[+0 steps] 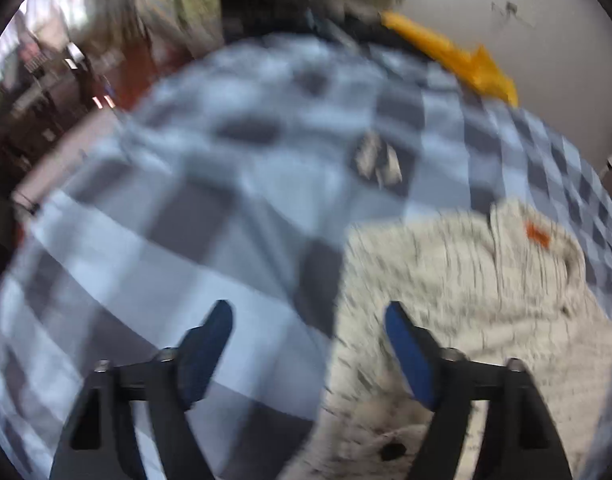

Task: Fold small clothes

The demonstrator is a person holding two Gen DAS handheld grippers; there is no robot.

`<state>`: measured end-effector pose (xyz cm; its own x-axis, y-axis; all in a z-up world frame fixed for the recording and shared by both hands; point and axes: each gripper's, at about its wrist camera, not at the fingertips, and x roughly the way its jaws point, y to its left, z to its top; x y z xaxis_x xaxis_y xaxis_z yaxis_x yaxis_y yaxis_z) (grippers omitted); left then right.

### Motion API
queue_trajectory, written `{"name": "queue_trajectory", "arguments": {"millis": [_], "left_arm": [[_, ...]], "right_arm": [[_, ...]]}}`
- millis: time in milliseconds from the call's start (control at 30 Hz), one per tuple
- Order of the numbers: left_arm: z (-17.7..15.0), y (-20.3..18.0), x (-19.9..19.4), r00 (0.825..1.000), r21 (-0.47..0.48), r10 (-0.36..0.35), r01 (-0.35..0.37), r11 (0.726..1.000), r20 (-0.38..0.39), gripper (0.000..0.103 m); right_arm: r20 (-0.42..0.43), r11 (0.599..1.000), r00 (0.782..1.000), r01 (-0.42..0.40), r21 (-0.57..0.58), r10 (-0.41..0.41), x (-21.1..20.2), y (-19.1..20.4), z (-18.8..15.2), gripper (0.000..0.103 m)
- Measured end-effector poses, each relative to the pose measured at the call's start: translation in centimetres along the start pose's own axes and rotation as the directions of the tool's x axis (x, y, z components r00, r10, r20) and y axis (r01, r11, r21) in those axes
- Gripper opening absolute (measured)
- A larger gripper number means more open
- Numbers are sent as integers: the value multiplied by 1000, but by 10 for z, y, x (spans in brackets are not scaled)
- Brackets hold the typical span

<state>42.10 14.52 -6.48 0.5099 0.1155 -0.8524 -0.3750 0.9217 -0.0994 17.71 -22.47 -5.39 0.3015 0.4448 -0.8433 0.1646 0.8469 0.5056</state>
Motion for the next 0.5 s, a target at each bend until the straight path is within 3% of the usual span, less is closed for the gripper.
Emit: {"name": "queue_trajectory", "arguments": {"millis": [67, 100, 200, 267, 367, 433, 500], "left_arm": [[2, 0, -21, 998, 8, -13, 13, 1000, 58, 83], [0, -4, -33, 995, 20, -62, 61, 998, 73, 83], [-17, -23, -50, 981, 80, -181, 176, 981, 75, 83], [-32, -41, -53, 976, 144, -213, 205, 968, 47, 83], [-58, -72, -36, 992, 270, -125, 121, 955, -1, 83], [-75, -84, -16, 1000, 374, -4, 6, 928, -7, 83], [-87, -83, 9, 990, 436, 143, -122, 891, -16, 83]], "right_arm": [[0, 1000, 1000, -2, -7, 2, 0, 3, -1, 75], [1, 1000, 1000, -2, -9, 2, 0, 4, -1, 75], [5, 1000, 1000, -2, -9, 2, -1, 5, -2, 75], [7, 1000, 1000, -2, -9, 2, -2, 5, -2, 75], [10, 1000, 1000, 4, -7, -4, -1, 5, -2, 75], [11, 1000, 1000, 6, -1, -6, -2, 4, -2, 75], [14, 1000, 1000, 4, 8, -4, -3, 2, -1, 75]]}}
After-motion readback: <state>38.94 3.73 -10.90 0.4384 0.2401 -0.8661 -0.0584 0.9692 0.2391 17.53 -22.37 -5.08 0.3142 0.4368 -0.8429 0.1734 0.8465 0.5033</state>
